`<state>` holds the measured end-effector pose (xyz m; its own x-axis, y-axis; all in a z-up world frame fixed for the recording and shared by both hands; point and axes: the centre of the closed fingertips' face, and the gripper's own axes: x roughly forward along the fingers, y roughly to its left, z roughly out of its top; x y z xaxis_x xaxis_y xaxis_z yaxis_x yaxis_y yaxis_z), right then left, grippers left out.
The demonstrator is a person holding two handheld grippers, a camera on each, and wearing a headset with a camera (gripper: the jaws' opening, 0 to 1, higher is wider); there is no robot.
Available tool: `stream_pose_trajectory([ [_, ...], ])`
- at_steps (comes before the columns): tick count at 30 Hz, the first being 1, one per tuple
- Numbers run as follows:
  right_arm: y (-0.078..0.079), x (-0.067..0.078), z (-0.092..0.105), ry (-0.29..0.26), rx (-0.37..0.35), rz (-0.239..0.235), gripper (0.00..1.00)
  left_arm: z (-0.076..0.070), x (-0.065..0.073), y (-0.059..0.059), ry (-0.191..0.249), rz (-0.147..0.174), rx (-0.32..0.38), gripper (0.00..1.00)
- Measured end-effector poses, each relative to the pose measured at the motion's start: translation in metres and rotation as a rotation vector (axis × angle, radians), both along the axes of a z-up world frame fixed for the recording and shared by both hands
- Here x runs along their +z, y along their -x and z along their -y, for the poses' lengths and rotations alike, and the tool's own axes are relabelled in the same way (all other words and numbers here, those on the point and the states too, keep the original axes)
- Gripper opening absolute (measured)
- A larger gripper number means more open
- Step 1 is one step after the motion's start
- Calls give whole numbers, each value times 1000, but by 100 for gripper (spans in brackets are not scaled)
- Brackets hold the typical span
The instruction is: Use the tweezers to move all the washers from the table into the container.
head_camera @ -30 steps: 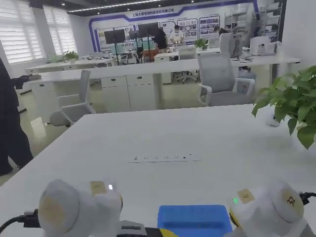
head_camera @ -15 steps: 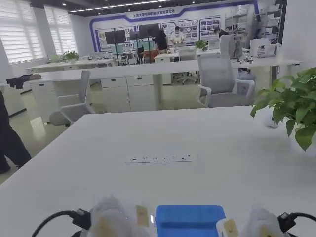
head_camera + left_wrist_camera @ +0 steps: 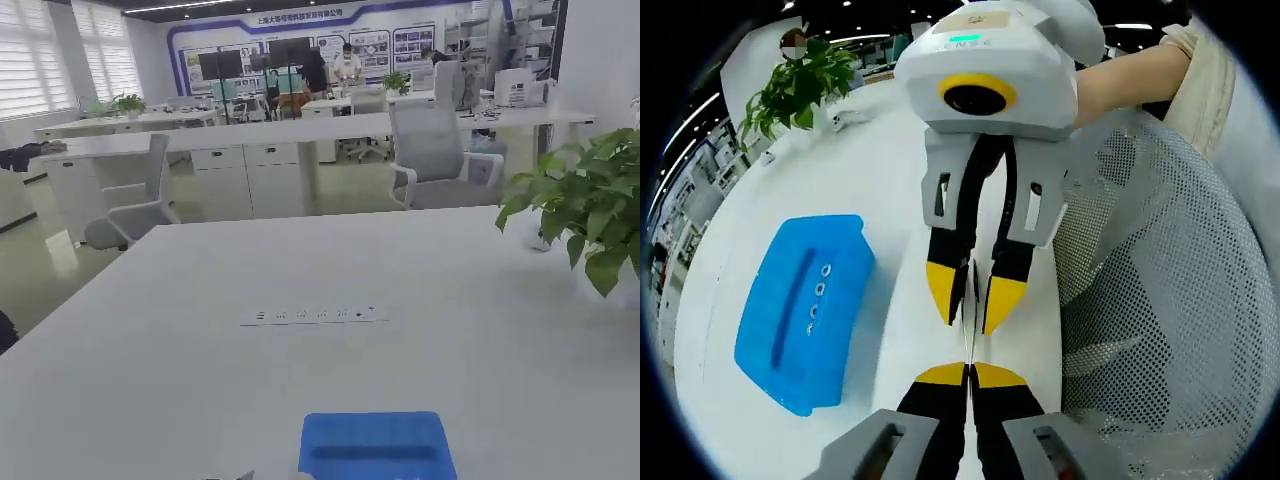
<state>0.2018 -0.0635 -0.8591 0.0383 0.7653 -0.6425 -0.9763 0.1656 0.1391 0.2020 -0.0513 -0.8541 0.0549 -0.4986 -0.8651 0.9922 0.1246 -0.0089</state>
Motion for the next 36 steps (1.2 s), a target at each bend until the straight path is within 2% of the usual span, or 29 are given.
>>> stream_pose_trajectory([
  [1,-2,4,3,-41,-45,-5,16,-1,-4,0,-14,-6,-5,0],
  [4,-7,15,18,-116,-148,-14,31,-4,-14,-2,-51,-11,-9,0],
  [6,-14,26,32,-141,-210,-3,42,-5,-19,-2,-64,-29,-4,0],
  [7,-18,30,38,-138,-227,10,45,-5,-21,-1,-68,-49,11,0],
  [8,-22,37,49,-141,-241,37,47,-4,-19,-1,-60,-61,20,0],
  [13,-32,57,92,-149,-343,100,57,-4,-20,-4,-100,-75,23,0],
  [14,-33,61,98,-162,-365,103,58,-4,-20,-4,-106,-76,27,0],
  [17,-34,81,116,-250,-455,108,63,-7,-21,-4,-141,-60,0,0],
  [19,-34,89,124,-300,-491,120,66,-8,-23,-3,-157,-60,6,0],
  [20,-34,92,128,-319,-512,124,67,-8,-24,-3,-160,-57,7,0],
  [21,-34,95,134,-337,-528,148,68,-9,-24,-2,-162,-59,6,0],
  [23,-34,95,144,-339,-569,159,71,-10,-26,-2,-166,-66,21,1],
  [25,-32,97,151,-364,-614,158,73,-10,-25,-1,-157,-74,45,1],
  [27,-30,102,153,-414,-646,139,75,-12,-26,3,-147,-113,85,7],
  [28,-29,105,153,-438,-657,139,75,-12,-25,10,-119,-164,128,12],
  [29,-29,107,154,-444,-656,143,75,-7,-22,10,-69,-163,148,17],
  [31,-30,109,154,-454,-662,150,76,-9,-16,13,-6,-185,210,25],
  [32,-30,109,153,-456,-665,152,77,-9,-14,14,20,-184,237,30],
  [33,-31,111,153,-460,-671,154,78,-11,-9,13,65,-162,281,37],
  [34,-32,112,153,-464,-675,158,78,-13,-6,14,94,-155,305,45],
  [36,-33,114,151,-472,-680,162,80,-21,0,15,149,-142,388,55],
])
